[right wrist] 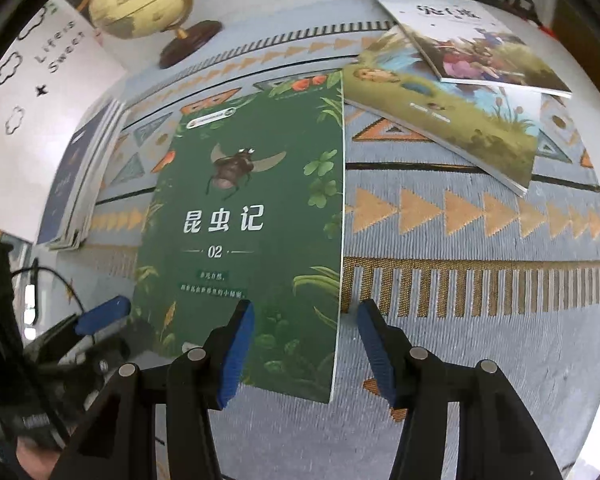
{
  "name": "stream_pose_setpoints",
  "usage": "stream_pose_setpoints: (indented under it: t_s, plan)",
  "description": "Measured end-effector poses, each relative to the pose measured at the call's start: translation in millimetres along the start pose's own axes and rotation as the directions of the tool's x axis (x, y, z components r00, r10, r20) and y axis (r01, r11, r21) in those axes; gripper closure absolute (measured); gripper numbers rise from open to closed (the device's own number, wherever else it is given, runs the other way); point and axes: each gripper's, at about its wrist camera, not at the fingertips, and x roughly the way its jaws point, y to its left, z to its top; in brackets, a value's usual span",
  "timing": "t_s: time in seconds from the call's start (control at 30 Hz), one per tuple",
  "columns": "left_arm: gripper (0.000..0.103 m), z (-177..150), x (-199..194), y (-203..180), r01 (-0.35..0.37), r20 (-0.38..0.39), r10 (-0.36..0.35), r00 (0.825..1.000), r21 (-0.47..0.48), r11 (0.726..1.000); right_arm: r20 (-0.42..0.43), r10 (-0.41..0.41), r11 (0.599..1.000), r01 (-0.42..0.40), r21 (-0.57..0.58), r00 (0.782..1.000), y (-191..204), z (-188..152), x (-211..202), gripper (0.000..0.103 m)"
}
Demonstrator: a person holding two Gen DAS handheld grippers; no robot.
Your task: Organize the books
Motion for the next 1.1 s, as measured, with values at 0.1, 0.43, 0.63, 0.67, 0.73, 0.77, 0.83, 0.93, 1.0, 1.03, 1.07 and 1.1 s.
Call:
stream_pose_setpoints:
  t_s: [0.1,0.43,0.63,0.67,0.73,0.77,0.83,0.93,1.0,1.03,1.07,1.1]
  plan:
    - [0.017,-4.6,-1.1,-7.4,-0.024,0.007,0.023,1.000,0.070,0.997,0.002,-0.034,0.999,0.034,0.004,0.999,6.4,0.8,4.2,0.050]
    - [0.017,-15.5,-2.4,-16.2,-0.092,-0.005,0.094,0.996,0.157,0.983,-0.004,-0.056,0.995,0.056,0.086,0.998,5.6,3.1,5.0,0.056]
    - [0.016,-15.8,-2.4,-16.0,-0.099,-0.010,0.101,0.995,0.094,0.991,-0.002,-0.087,0.996,0.087,-0.026,0.996,18.8,1.1,6.9,0.063]
    - [0.015,-15.7,-2.0,-16.3,-0.103,-0.011,0.104,0.995,0.090,0.991,-0.007,-0.084,0.996,0.083,-0.041,0.996,19.9,0.1,7.2,0.063]
    - [0.015,-14.7,-0.2,-18.5,-0.117,-0.014,0.119,0.993,0.089,0.989,-0.019,-0.073,0.995,0.071,-0.064,0.997,19.3,-2.3,7.8,0.063]
    - [0.015,-14.5,0.2,-18.9,-0.122,-0.015,0.124,0.992,0.089,0.988,-0.018,-0.071,0.995,0.070,-0.073,0.997,18.5,-3.3,6.9,0.063]
    - [0.015,-14.4,0.6,-19.0,-0.128,-0.011,0.130,0.991,0.081,0.988,-0.015,-0.071,0.993,0.070,-0.091,0.997,17.2,-3.9,6.6,0.063]
    - [0.015,-12.8,1.7,-19.2,-0.139,-0.011,0.140,0.990,0.063,0.988,-0.013,-0.070,0.991,0.068,-0.113,0.997,15.7,-1.3,7.9,0.063]
    - [0.015,-12.3,1.4,-19.0,-0.135,-0.012,0.136,0.991,0.048,0.990,-0.015,-0.059,0.992,0.057,-0.110,0.998,15.2,0.3,8.1,0.063]
    - [0.015,-12.3,1.1,-19.5,-0.124,-0.012,0.125,0.992,0.041,0.991,-0.018,-0.044,0.992,0.042,-0.116,0.999,16.4,0.5,8.7,0.063]
    - [0.015,-12.1,1.4,-20.0,-0.114,-0.014,0.115,0.993,0.034,0.993,-0.020,-0.037,0.991,0.034,-0.128,0.999,17.6,-0.1,8.0,0.062]
    - [0.014,-12.3,1.3,-21.0,-0.105,-0.016,0.105,0.994,0.027,0.994,-0.024,-0.037,0.990,0.033,-0.135,0.999,17.8,-1.0,7.0,0.062]
